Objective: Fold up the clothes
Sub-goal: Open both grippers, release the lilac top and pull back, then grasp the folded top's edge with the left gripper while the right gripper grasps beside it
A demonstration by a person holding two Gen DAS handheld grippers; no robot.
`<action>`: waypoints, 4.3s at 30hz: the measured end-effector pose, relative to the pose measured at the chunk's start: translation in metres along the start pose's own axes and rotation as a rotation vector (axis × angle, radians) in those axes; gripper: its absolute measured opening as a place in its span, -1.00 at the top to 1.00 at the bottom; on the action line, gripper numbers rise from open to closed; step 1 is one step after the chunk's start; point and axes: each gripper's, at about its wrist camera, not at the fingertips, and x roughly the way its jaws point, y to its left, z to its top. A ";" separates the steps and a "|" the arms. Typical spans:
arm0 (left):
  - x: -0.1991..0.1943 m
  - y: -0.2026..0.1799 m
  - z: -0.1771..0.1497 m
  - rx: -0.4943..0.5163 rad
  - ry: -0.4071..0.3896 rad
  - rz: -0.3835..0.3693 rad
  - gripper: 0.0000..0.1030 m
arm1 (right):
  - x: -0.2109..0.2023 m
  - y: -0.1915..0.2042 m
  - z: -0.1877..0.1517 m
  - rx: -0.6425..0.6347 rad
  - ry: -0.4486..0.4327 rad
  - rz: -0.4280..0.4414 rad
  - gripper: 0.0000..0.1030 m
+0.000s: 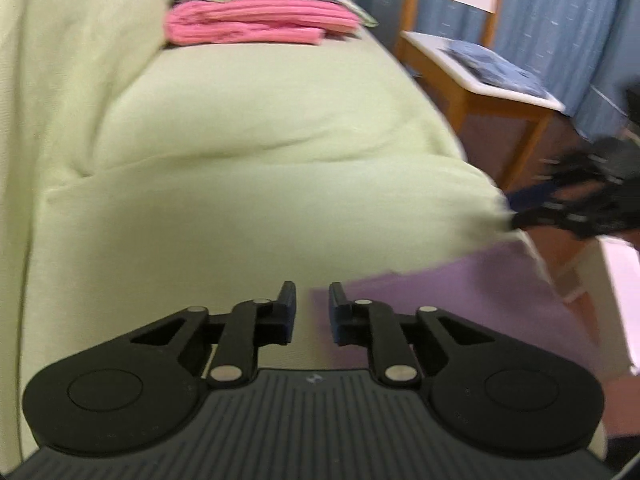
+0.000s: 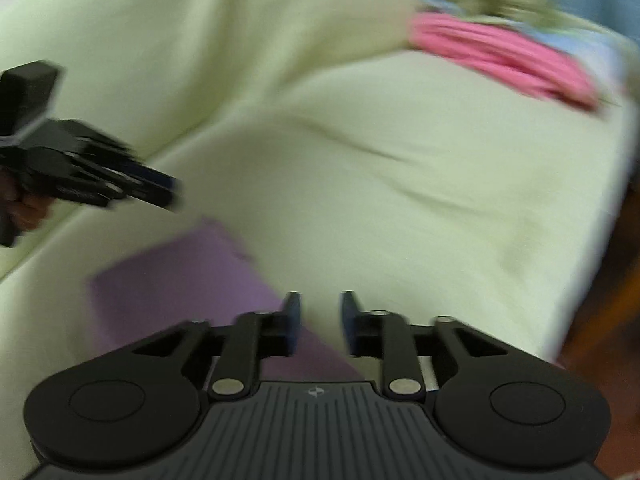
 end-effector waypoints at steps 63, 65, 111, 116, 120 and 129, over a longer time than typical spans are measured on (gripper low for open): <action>0.024 -0.015 -0.014 0.162 0.008 0.079 0.92 | -0.038 0.035 -0.057 0.212 -0.035 -0.259 0.70; -0.002 -0.018 -0.019 0.151 -0.006 0.046 0.93 | -0.044 0.069 -0.057 0.164 -0.044 -0.211 0.71; -0.068 -0.098 -0.053 -0.157 0.400 0.185 0.40 | -0.138 0.140 -0.115 0.598 0.040 -0.354 0.21; -0.060 -0.041 -0.044 -0.249 0.289 0.067 0.29 | -0.121 0.113 -0.114 0.649 0.039 -0.321 0.21; -0.032 0.018 -0.028 -0.396 0.224 -0.126 0.17 | -0.098 0.081 -0.107 0.655 0.035 -0.291 0.18; 0.065 0.078 -0.021 -0.496 0.310 -0.372 0.03 | -0.059 0.007 -0.100 0.718 0.044 -0.230 0.18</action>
